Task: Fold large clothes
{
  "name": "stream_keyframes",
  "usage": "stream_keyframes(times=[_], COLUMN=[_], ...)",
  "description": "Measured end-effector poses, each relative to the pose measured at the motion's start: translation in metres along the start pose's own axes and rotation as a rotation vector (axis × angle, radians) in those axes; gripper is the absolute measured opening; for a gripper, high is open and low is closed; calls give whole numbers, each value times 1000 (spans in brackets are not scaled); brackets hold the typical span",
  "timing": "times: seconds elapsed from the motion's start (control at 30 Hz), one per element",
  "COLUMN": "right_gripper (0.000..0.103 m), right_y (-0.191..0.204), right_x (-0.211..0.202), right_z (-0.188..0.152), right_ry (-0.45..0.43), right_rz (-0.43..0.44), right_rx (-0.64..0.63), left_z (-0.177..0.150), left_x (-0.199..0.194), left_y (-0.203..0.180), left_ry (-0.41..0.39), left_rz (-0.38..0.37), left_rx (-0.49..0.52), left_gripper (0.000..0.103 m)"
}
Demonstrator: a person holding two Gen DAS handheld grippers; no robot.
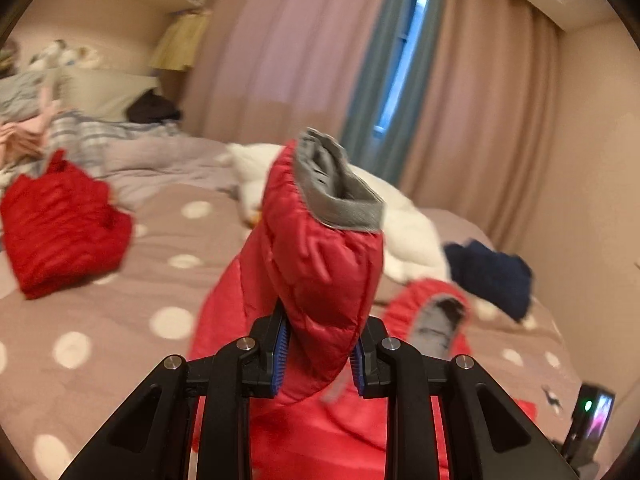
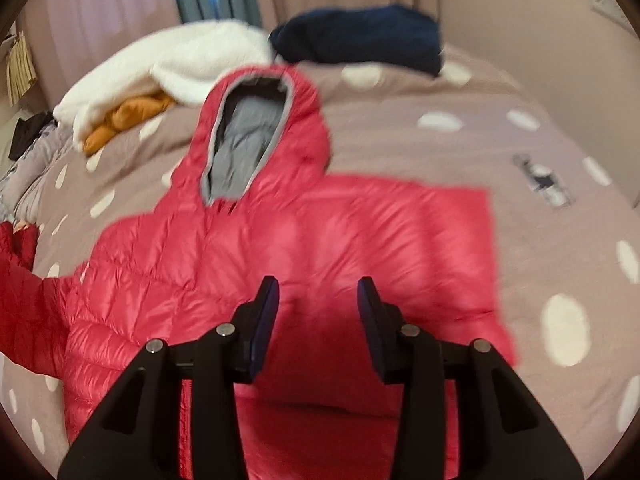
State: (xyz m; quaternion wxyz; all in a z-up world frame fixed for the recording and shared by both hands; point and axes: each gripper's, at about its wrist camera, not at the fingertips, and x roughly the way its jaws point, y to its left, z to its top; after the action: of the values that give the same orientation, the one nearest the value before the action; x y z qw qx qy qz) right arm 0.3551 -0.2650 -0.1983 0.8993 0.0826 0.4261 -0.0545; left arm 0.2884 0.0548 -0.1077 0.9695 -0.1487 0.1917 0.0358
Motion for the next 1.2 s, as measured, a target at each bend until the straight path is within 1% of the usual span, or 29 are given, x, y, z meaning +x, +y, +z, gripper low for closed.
stream_keyframes(times=[0.07,0.17,0.23,0.27,0.3,0.33,0.4,0.47,0.53,0.6,0.7,0.77,0.8,0.87,0.9,1.0,1.07,1.13,1.2], right_gripper=[40,42,43,43,43,43,44,45,45,47,56,68,71,85,87,87,87,87,81], right_y=[-12,-36,-47,-51,-54,-56,-60,-62,-61,-57,-45,-34,-29,-17,-12,10,25,40,54], right_x=[-15,-46,-61,-67,-70,-72,-72,-70,-68,-67,-67,-63,-61,-50,-43,-17,-1,21,42], right_z=[7,20,26,28,29,29,29,28,26,25,23,20,18,13,10,5,2,-2,-9], right_ry=[-39,-103,-138,-149,-157,-161,-155,-144,-131,-133,-131,-127,-126,-110,-99,-56,-20,35,83], right_rz=[-4,-18,-21,-28,-36,-49,-61,-45,-43,-51,-25,-2,5,29,42,55,45,34,27], right_rx=[29,80,100,101,97,93,101,116,122,112,99,90,86,94,104,102,79,70,57], left_z=[-8,-22,-32,-34,-38,-40,-43,-43,-40,-39,-37,-34,-33,-29,-27,-23,-22,-22,-23], left_x=[4,10,15,17,19,21,21,16,14,10,2,-2,-3,-6,-8,-12,-9,-8,-7], left_y=[-26,-56,-68,-70,-74,-76,-73,-69,-65,-66,-61,-51,-43,-27,-21,-3,8,19,32], left_ry=[31,79,123,139,169,196,208,200,194,169,136,120,113,93,81,40,41,50,49], left_rz=[-77,-167,-194,-196,-181,-167,-162,-182,-179,-159,-112,-86,-78,-49,-33,34,71,97,133], left_rx=[5,20,27,27,27,27,-4,-50,-70,-76,-85,-115,-141,-195,-210,-222,-218,-226,-242], left_gripper=[26,26,26,30,43,64,80,83,88,89,89,89,89,90,90,90,90,90,90])
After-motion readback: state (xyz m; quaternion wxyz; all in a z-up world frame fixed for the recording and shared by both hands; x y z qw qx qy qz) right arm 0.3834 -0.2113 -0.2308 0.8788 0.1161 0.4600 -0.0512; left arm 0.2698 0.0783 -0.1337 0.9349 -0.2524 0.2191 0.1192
